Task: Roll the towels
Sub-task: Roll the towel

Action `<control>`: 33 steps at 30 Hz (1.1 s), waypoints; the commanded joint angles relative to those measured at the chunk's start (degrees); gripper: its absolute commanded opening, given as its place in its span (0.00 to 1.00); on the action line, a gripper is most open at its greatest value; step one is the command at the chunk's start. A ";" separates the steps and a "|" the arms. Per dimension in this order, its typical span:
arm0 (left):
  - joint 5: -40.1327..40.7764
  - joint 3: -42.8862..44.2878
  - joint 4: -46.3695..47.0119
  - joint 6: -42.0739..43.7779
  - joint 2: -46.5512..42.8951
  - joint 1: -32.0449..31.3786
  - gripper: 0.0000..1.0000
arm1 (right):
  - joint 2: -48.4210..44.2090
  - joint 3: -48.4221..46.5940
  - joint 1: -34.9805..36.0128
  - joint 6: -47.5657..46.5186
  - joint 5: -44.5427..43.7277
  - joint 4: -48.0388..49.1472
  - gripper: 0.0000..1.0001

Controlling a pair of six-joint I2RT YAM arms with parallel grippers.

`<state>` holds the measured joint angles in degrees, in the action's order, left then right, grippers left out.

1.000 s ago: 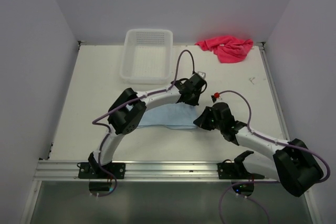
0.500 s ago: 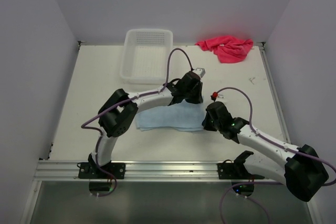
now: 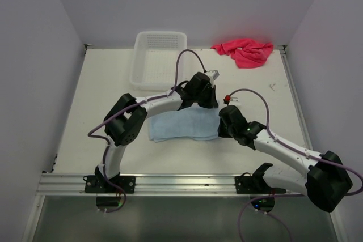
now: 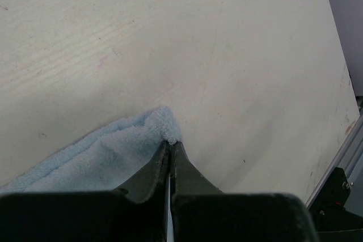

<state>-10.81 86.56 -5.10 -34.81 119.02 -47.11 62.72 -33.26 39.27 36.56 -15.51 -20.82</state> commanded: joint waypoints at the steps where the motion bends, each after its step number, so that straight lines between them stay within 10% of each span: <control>1: 0.61 0.10 5.45 2.90 -1.34 1.94 0.00 | 1.97 -3.65 1.42 -2.01 1.01 -3.00 0.00; 33: -1.85 -10.36 9.67 5.10 -4.50 6.68 0.00 | 12.87 -5.07 4.86 -2.28 9.09 4.56 0.11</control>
<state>-15.07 76.55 -0.43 -32.01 117.89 -42.11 75.07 -38.65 43.46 33.56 -10.02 -16.38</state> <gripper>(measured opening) 0.014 0.113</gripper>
